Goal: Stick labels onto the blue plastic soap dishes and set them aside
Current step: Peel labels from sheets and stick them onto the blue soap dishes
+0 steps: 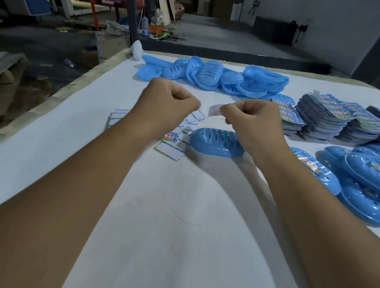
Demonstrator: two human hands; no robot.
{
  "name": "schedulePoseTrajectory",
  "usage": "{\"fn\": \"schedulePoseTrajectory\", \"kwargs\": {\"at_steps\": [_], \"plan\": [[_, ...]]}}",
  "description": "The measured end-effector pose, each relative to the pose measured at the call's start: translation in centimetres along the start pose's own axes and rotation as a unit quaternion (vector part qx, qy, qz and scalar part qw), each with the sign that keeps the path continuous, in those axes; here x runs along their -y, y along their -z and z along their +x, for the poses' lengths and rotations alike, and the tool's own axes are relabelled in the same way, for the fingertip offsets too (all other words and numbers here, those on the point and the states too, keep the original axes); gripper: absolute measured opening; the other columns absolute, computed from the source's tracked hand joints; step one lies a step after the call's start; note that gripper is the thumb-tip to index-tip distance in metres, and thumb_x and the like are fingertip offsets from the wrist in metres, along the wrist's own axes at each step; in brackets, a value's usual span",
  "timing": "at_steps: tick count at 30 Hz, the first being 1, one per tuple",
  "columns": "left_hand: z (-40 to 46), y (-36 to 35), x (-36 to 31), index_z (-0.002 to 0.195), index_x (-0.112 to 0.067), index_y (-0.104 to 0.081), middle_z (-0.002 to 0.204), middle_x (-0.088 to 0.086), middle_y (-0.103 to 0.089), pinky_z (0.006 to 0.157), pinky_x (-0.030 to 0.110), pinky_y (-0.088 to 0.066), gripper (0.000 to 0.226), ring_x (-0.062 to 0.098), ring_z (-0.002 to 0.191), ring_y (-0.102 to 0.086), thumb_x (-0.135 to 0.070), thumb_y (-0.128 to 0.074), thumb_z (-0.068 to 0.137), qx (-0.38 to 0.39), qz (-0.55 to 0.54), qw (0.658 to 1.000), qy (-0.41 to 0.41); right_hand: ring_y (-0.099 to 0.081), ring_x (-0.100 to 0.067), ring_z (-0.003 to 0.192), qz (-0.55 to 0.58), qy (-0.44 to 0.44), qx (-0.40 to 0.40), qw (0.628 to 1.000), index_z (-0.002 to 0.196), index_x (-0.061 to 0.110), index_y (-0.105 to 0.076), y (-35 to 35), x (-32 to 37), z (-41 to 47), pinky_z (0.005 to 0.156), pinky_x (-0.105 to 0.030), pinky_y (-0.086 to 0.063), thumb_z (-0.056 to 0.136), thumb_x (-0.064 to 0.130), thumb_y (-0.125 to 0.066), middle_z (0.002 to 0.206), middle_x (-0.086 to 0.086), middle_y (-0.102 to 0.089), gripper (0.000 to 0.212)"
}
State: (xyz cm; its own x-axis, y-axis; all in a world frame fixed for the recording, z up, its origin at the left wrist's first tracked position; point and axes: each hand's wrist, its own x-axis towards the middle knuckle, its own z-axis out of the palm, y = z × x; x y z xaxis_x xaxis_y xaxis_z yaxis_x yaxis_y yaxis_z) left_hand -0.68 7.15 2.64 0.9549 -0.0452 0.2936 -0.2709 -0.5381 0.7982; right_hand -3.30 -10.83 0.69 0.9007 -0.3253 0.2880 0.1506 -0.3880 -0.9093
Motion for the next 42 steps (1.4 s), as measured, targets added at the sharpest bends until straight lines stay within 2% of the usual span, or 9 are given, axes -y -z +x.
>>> {"fn": "schedulePoseTrajectory", "kwargs": {"at_steps": [5,10,12,15,22,26,29,36,42], "plan": [[-0.8,-1.1,-0.5,0.076,-0.028,-0.078,0.078,-0.020,-0.075,0.073,0.020,-0.049,0.012,-0.002,0.083,-0.069,-0.040,-0.081,0.079,0.057,-0.084,0.995,0.010,-0.043,-0.004,0.046,-0.014,0.028,0.006,1.000,0.065,0.015,-0.074,-0.2,0.0,-0.2,0.042,-0.016,-0.035,0.074,0.032,-0.074,0.054,0.002,-0.061,0.019],[-1.0,-1.5,-0.6,0.084,-0.027,-0.081,0.083,-0.015,-0.077,0.081,0.026,-0.053,0.010,0.001,0.090,-0.069,-0.036,-0.078,0.084,0.065,-0.089,0.994,0.018,-0.042,-0.003,0.047,-0.034,0.054,0.011,0.998,0.063,0.016,-0.073,-0.4,0.0,-0.3,0.045,-0.014,-0.035,0.076,0.030,-0.073,0.053,-0.001,-0.060,0.019],[-1.0,-1.6,-0.6,0.087,-0.026,-0.081,0.083,-0.016,-0.076,0.076,0.025,-0.051,0.011,0.000,0.087,-0.068,-0.037,-0.077,0.085,0.064,-0.087,0.994,0.030,-0.042,-0.003,0.047,-0.038,0.059,0.017,0.997,0.065,0.017,-0.074,-0.4,-0.1,-0.2,0.045,-0.014,-0.035,0.077,0.030,-0.073,0.056,-0.005,-0.063,0.018],[-0.9,-1.6,-0.6,0.087,-0.026,-0.081,0.072,-0.019,-0.073,0.062,0.023,-0.042,0.013,-0.004,0.070,-0.062,-0.038,-0.075,0.086,0.066,-0.089,0.993,0.046,-0.038,-0.005,0.047,-0.036,0.075,0.035,0.996,0.069,0.015,-0.076,-0.3,-0.2,-0.3,0.045,-0.016,-0.033,0.081,0.029,-0.073,0.051,0.003,-0.055,0.019],[-0.8,-1.5,-0.2,0.086,-0.025,-0.081,0.084,-0.017,-0.076,0.077,0.023,-0.050,0.020,-0.005,0.085,-0.068,-0.044,-0.080,0.081,0.032,-0.107,0.993,0.047,-0.044,-0.001,0.043,-0.048,0.120,0.051,0.990,0.070,0.030,-0.072,-0.5,-0.3,-0.4,0.047,-0.011,-0.030,0.097,0.030,-0.064,0.047,0.022,-0.055,0.028],[-0.4,-1.5,-0.2,0.075,-0.026,-0.077,0.070,-0.011,-0.073,0.056,0.017,-0.049,0.015,-0.004,0.064,-0.063,-0.040,-0.081,0.078,-0.008,-0.112,0.991,0.070,-0.045,-0.002,0.044,-0.085,0.071,0.009,0.994,0.067,0.024,-0.075,-0.5,-0.7,0.2,0.052,-0.020,-0.034,0.088,0.032,-0.071,0.044,0.019,-0.053,0.023],[-0.3,-1.6,-0.3,0.069,-0.027,-0.075,0.071,-0.007,-0.072,0.046,0.009,-0.044,0.015,-0.002,0.058,-0.059,-0.038,-0.080,0.078,-0.018,-0.120,0.990,0.077,-0.042,-0.004,0.042,-0.084,0.043,0.004,0.996,0.068,0.024,-0.077,-0.3,-0.8,0.4,0.048,-0.019,-0.034,0.085,0.036,-0.073,0.043,0.014,-0.053,0.022],[-0.3,-1.8,-0.3,0.067,-0.027,-0.074,0.063,-0.013,-0.063,0.058,0.022,-0.046,0.019,0.005,0.065,-0.057,-0.041,-0.080,0.078,-0.010,-0.133,0.986,0.102,-0.035,-0.006,0.036,-0.075,0.003,0.000,0.997,0.054,0.028,-0.073,0.0,-0.6,0.5,0.036,-0.014,-0.028,0.084,0.042,-0.076,0.041,0.009,-0.050,0.033],[-0.1,-2.1,-0.2,0.075,-0.020,-0.076,0.061,-0.014,-0.058,0.057,0.023,-0.040,0.022,0.002,0.059,-0.052,-0.042,-0.080,0.077,-0.001,-0.146,0.982,0.120,-0.036,-0.010,0.042,-0.050,-0.024,0.012,0.998,0.060,0.015,-0.073,0.3,-0.3,0.6,0.037,-0.015,-0.028,0.080,0.034,-0.076,0.045,0.009,-0.052,0.028]]}}
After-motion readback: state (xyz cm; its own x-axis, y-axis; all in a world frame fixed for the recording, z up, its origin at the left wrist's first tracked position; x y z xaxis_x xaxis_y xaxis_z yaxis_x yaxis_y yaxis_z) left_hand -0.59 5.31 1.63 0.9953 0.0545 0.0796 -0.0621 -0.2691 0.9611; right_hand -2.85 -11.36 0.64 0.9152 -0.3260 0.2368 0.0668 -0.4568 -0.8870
